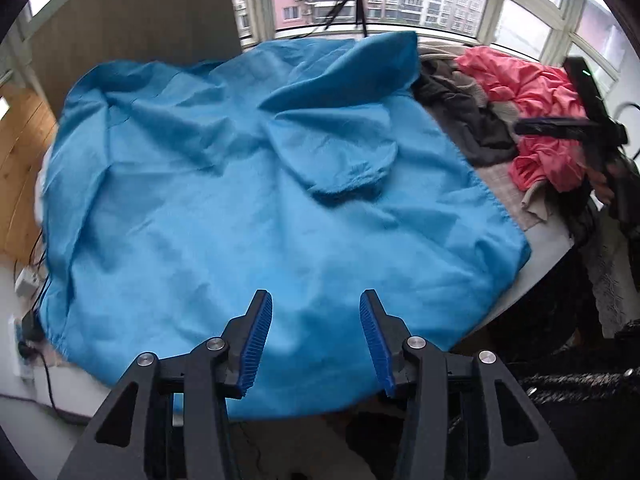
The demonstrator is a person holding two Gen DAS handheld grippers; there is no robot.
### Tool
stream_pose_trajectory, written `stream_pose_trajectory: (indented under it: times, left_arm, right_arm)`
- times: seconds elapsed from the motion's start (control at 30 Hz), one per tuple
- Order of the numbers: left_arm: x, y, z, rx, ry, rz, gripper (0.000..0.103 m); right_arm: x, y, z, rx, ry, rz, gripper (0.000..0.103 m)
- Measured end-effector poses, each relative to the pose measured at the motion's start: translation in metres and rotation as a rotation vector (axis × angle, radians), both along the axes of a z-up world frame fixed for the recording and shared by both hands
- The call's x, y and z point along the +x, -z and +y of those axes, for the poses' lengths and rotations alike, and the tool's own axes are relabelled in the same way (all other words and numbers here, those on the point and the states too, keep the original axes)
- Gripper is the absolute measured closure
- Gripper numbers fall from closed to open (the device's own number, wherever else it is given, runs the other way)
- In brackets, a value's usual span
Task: Fold clothes
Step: 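Pull the jacket hem with the right gripper to spread it flat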
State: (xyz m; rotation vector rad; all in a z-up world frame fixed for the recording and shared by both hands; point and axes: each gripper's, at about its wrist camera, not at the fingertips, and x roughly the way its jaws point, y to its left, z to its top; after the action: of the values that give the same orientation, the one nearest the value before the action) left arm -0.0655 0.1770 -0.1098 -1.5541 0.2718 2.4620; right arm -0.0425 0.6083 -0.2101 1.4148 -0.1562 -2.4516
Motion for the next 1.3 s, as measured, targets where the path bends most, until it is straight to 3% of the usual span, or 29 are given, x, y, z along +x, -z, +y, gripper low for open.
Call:
stream_pose_trajectory:
  times: [0.07,0.2,0.37,0.5,0.57,0.73,0.77,0.8,0.87,0.9,0.93,1.0,1.2,1.27,1.3]
  left_arm:
    - [0.016,0.008,-0.053,-0.015,-0.109,-0.008,0.058]
    - [0.045,0.028,-0.154,-0.027,-0.303,-0.029,0.058]
    - [0.046,0.056,-0.238,-0.043,-0.383,-0.047,0.058]
    - [0.021,0.068,-0.270,0.006,-0.323,-0.032,0.058]
    - [0.005,0.075,-0.268,0.014,-0.251,-0.040,0.058]
    - [-0.023,0.089,-0.241,0.006,-0.072,-0.031,0.059]
    - [-0.026,0.090,-0.236,0.018,-0.047,-0.033,0.063]
    - [-0.028,0.088,-0.231,0.027,-0.027,-0.033,0.081]
    - [-0.031,0.081,-0.223,0.034,0.001,-0.028,0.100]
    - [-0.031,0.075,-0.220,0.042,0.011,-0.023,0.100]
    - [-0.030,0.065,-0.221,0.061,0.015,-0.017,0.100]
    - [-0.025,0.040,-0.226,0.100,0.018,0.003,0.100]
    - [-0.022,-0.058,-0.251,0.114,-0.044,0.085,0.101]
    - [-0.037,-0.078,-0.256,0.082,-0.083,0.096,0.098]
    - [-0.042,-0.077,-0.255,0.065,-0.091,0.093,0.092]
  right_arm:
    - [0.036,0.008,-0.020,-0.051,-0.060,-0.019,0.044]
    - [0.085,0.029,-0.051,-0.036,-0.083,-0.059,0.044]
    - [0.106,0.044,-0.077,-0.047,-0.103,-0.108,0.044]
    - [0.118,0.044,-0.100,0.038,-0.142,-0.090,0.043]
    - [0.118,0.044,-0.112,0.119,-0.139,-0.075,0.043]
    - [0.115,0.039,-0.136,0.209,-0.141,-0.016,0.043]
    - [0.112,0.039,-0.140,0.219,-0.137,-0.006,0.043]
    - [0.110,0.038,-0.142,0.211,-0.133,0.003,0.043]
    - [0.105,0.034,-0.144,0.187,-0.114,0.021,0.052]
    - [0.103,0.029,-0.144,0.167,-0.104,0.033,0.081]
    - [0.101,0.022,-0.143,0.146,-0.093,0.046,0.097]
    - [0.101,0.000,-0.135,0.093,-0.058,0.090,0.097]
    - [0.111,-0.094,-0.106,-0.076,0.003,0.273,0.098]
    - [0.098,-0.110,-0.090,-0.159,0.067,0.274,0.098]
    - [0.088,-0.115,-0.081,-0.194,0.108,0.263,0.098]
